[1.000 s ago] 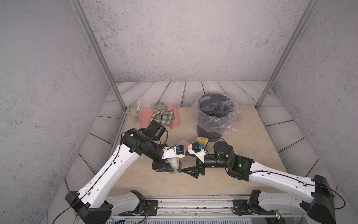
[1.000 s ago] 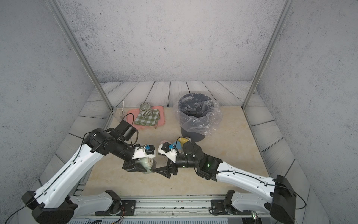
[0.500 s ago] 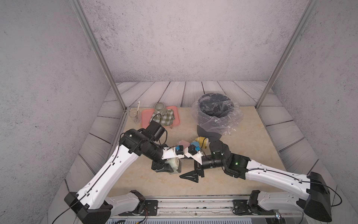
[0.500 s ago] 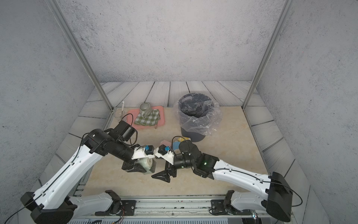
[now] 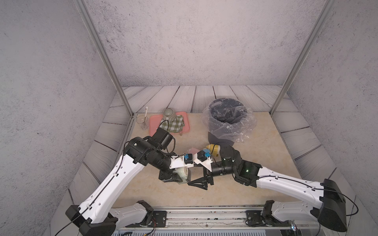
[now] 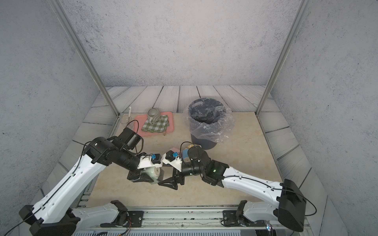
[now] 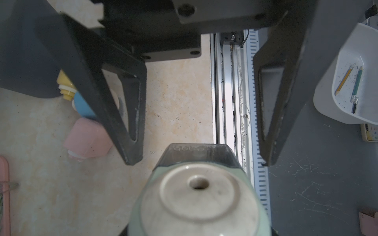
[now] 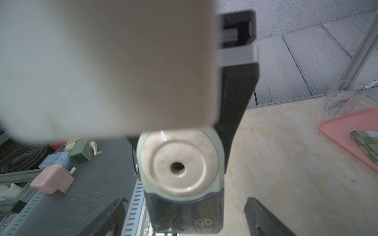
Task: Take out the pencil sharpener tray and clean the shavings
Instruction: Open the container of the pencil sharpener.
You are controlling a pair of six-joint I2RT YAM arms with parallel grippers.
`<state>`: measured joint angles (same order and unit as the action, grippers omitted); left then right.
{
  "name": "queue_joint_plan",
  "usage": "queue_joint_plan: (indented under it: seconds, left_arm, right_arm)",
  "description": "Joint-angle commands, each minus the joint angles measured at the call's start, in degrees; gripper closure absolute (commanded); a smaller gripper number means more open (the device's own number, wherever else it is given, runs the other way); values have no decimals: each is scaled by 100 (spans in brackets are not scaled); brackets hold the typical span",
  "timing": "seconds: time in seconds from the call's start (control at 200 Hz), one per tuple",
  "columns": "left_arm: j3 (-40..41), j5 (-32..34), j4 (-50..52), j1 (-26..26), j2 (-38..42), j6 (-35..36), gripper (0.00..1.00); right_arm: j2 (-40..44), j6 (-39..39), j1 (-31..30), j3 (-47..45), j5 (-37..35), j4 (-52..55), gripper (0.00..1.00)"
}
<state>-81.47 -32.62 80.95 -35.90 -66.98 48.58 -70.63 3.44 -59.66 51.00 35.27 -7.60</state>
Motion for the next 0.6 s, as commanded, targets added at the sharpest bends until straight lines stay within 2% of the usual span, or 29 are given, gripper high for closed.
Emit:
queue_joint_plan:
  seconds: [0.0, 0.595]
  left_arm:
    - [44, -139, 71, -31, 75, 0, 100]
    - [124, -130, 9, -31, 84, -33, 100]
  right_arm:
    - [-107, 70, 6, 155, 103, -94, 9]
    - [-258, 191, -11, 142, 6, 22, 22]
